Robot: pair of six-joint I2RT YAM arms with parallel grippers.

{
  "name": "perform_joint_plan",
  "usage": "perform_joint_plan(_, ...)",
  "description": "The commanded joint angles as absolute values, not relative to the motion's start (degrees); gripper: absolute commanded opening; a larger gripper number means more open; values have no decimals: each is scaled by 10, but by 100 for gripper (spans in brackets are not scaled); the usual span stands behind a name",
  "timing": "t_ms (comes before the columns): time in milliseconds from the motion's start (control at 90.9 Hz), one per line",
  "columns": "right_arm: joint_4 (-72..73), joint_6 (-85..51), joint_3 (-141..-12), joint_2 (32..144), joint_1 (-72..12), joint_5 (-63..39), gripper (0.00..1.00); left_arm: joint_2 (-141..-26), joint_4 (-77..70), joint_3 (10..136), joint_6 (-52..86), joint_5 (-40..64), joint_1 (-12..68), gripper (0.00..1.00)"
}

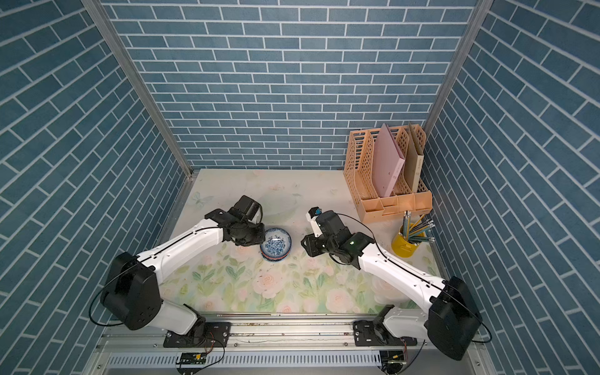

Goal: Stack the bowls
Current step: Place the bowl on the bowl, then reset both arms

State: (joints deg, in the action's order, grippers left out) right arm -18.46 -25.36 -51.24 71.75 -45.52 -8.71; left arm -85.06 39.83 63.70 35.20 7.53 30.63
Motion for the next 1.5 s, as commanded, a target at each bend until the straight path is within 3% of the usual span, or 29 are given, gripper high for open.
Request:
perform_joint_plan(0,-186,-232,-509,713,-449,-76,41,-814,408,630,349,50,305,36)
perform_joint_plan(209,-133,-200,-492,701,-407,41,52,-697,299,563,367,-141,303,57)
perform_joint_plan(374,9,-156,-416,646,-350,184,72,-601,116,437,319,-313,302,74)
perform_joint_plan(473,139,-116,-335,618,-312,276,94,-563,-20,355,282,-428,291,86)
perform_joint_plan(649,357,-29,-200,615,-204,282,99,-559,-387,175,102,-533,258,93)
perform_joint_plan(748,476,-8,-147,666,-144,259,99,-615,-690,58,6,-492,216,97)
perform_joint_plan(814,569,-4,-120,728,-108,243,99,-674,-779,19,-13,-404,177,99)
perform_joint_plan(979,727,-14,-103,827,-54,176,99,-849,-908,38,-22,-318,112,100)
perform_joint_plan(1056,776,6,-101,882,-32,89,96,-836,-843,51,-4,-238,84,100)
perform_joint_plan(1122,784,17,-93,872,-37,68,94,-887,-925,39,-4,-220,70,100)
perform_joint_plan(1155,822,20,-91,885,-38,64,94,-867,-903,46,1,-209,69,100)
perform_joint_plan(1276,753,7,-114,879,-33,75,100,-863,-759,105,18,-205,54,100)
perform_joint_plan(1485,752,8,-115,876,-33,74,100,-867,-769,104,30,-205,47,100)
